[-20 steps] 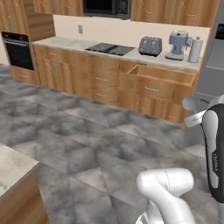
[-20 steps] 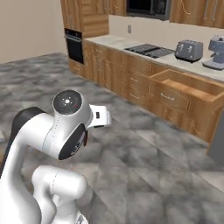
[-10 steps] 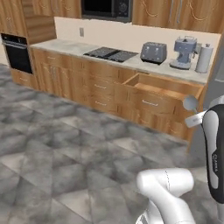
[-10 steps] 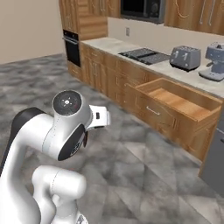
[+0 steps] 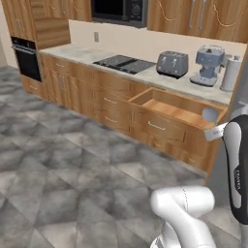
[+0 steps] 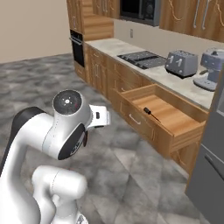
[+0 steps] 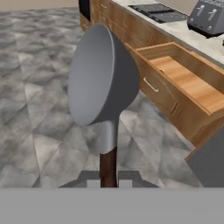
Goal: Pick up the metallic utensils from the counter and place them in the open drawer. Make sure not to pick up any wooden utensils.
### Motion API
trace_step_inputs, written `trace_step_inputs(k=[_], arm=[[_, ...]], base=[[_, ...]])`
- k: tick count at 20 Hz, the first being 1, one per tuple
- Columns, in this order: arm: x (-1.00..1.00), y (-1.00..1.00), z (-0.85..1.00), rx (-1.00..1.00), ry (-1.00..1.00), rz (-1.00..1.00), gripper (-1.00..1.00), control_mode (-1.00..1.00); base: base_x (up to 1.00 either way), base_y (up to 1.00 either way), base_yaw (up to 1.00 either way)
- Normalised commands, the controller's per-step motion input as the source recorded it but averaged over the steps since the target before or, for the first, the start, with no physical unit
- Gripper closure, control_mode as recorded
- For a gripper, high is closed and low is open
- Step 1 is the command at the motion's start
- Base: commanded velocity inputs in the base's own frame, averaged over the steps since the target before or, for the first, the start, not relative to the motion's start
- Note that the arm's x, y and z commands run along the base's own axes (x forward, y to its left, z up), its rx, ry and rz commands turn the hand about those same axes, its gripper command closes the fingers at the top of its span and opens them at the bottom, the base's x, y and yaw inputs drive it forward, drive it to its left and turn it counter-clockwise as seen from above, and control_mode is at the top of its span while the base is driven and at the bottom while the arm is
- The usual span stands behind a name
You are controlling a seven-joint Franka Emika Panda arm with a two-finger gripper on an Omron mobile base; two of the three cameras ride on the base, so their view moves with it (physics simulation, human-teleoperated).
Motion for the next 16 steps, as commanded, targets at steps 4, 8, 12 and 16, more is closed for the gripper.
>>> trace_step_inputs(k=[4, 8, 12, 16], arm=[[0.0, 0.0, 0.0, 0.0, 0.0, 0.0, 1.0, 1.0], [0.0, 0.0, 0.0, 0.0, 0.0, 0.0, 1.0, 1.0], [0.0, 0.0, 0.0, 0.0, 0.0, 0.0, 1.0, 1.0], [0.0, 0.0, 0.0, 0.0, 0.0, 0.0, 1.0, 1.0]], base=[[-0.03, -0.94, 0.14], [0.32, -0.76, 0.09], [0.47, -0.77, 0.08], [0.59, -0.29, 0.02]])
